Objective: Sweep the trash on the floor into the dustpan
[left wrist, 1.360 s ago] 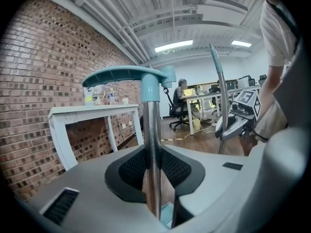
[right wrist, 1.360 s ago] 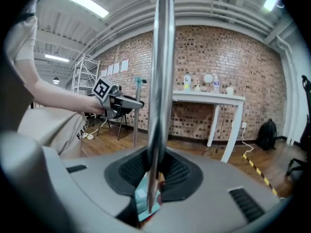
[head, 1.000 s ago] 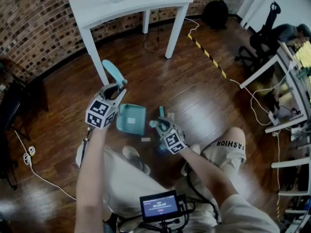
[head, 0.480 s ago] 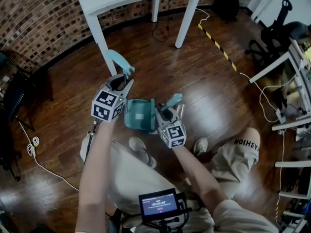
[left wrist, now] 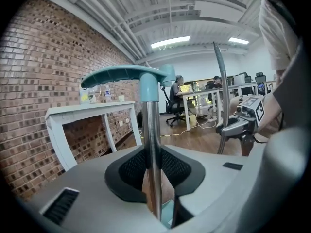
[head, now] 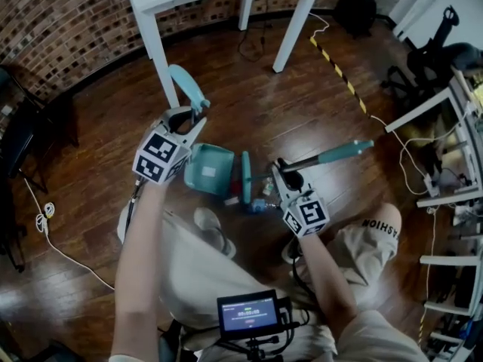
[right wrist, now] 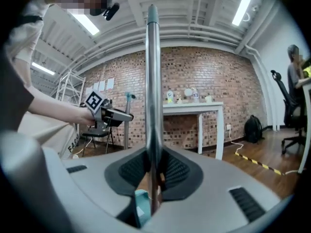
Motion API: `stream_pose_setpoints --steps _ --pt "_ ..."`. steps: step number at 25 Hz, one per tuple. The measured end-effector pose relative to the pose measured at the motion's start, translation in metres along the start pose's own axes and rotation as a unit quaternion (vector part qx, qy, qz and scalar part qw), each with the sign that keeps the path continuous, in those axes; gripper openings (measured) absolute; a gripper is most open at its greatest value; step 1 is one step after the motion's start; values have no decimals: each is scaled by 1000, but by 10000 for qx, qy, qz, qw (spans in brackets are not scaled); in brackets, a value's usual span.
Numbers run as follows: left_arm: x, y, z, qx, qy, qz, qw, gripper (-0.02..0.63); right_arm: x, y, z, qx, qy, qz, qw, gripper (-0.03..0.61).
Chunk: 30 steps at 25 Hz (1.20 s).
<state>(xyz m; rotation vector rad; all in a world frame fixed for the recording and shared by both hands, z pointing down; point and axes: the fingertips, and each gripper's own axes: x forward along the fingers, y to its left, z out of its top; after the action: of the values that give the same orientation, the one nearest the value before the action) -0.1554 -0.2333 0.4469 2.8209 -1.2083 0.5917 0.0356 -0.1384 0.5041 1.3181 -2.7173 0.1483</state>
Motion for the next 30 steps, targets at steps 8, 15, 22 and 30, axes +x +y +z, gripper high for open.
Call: stream_pose_setpoints --steps 8,15,22,30 --pt "-3 -7 1 84 -22 -329 9994 74 -74 -37 17 -610 562 -399 9958 80" --pt "7 -15 -1 16 22 -515 9987 74 -123 -72 -27 -464 1295 -1367 9810 80" --pt "21 -33 0 13 91 -685 9976 74 -107 -51 -86 -44 1673 -1651 9720 80" --pt "20 -35 -4 -232 50 -778 9967 74 -48 -31 -66 480 907 -2083 9727 81"
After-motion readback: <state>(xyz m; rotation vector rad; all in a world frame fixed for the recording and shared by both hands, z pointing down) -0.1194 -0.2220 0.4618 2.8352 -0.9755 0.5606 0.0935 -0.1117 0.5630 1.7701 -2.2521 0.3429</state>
